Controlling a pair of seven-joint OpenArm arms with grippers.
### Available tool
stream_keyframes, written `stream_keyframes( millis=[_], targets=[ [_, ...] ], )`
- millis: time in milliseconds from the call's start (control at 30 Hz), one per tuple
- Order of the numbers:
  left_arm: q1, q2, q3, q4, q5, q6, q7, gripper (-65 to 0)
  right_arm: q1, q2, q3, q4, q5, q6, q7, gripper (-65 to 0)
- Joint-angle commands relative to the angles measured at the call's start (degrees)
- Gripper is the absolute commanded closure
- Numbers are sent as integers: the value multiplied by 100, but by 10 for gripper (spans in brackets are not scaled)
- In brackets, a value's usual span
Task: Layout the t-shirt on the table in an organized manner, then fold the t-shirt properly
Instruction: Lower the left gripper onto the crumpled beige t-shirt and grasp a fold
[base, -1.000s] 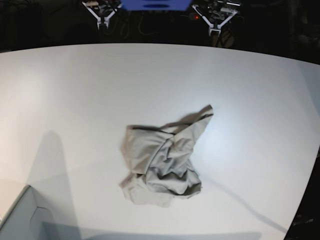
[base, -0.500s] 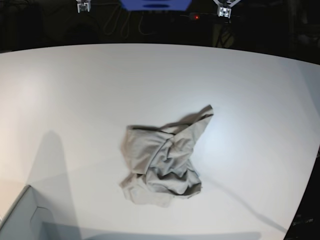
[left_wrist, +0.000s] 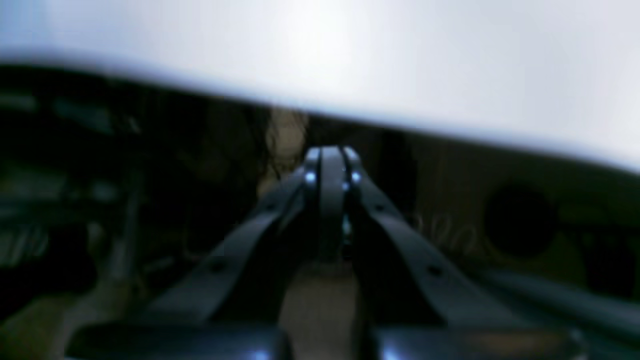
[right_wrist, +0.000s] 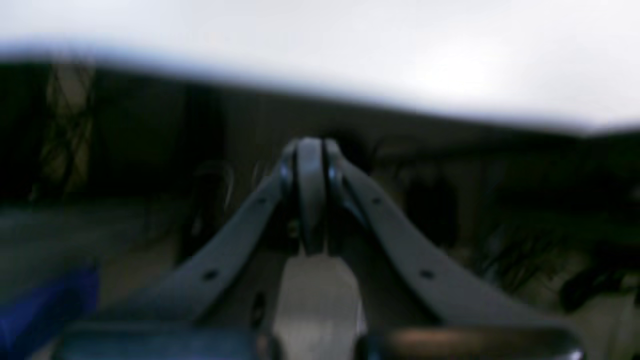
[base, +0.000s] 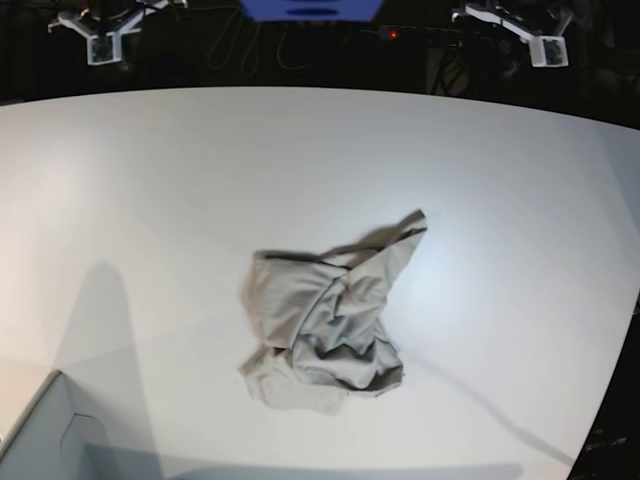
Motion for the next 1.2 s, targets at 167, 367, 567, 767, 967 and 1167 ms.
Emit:
stream_keyframes(
  millis=[167,367,567,767,967,1167],
  targets=[
    [-545,-36,-65,548,0,-17,-99,-39,891,4,-64,904,8,10,-295,0],
    [-2039,-19,-56,513,0,-17,1211,-205,2253,-14,-547,1159,-1,19,-1956,0],
    [-3613,201,-74,-190,-9,-25,2398,-233,3062,-67,-846,1168,-1,19,-2932,-83],
    [-4518,403,217,-1386,-17,-34,2670,-235,3229,-251,-820,1159,-10,19,-3187,-306],
    [-4738,465,902,-1755,-17,-34,2653,-235,2957,-260,-846,1159,-10,19,-3178,-340],
    [-4633,650,1069,-1808,-17,-34,2653,-318,2877,-242,-934,1159,-1,28,-3178,-340]
  ],
)
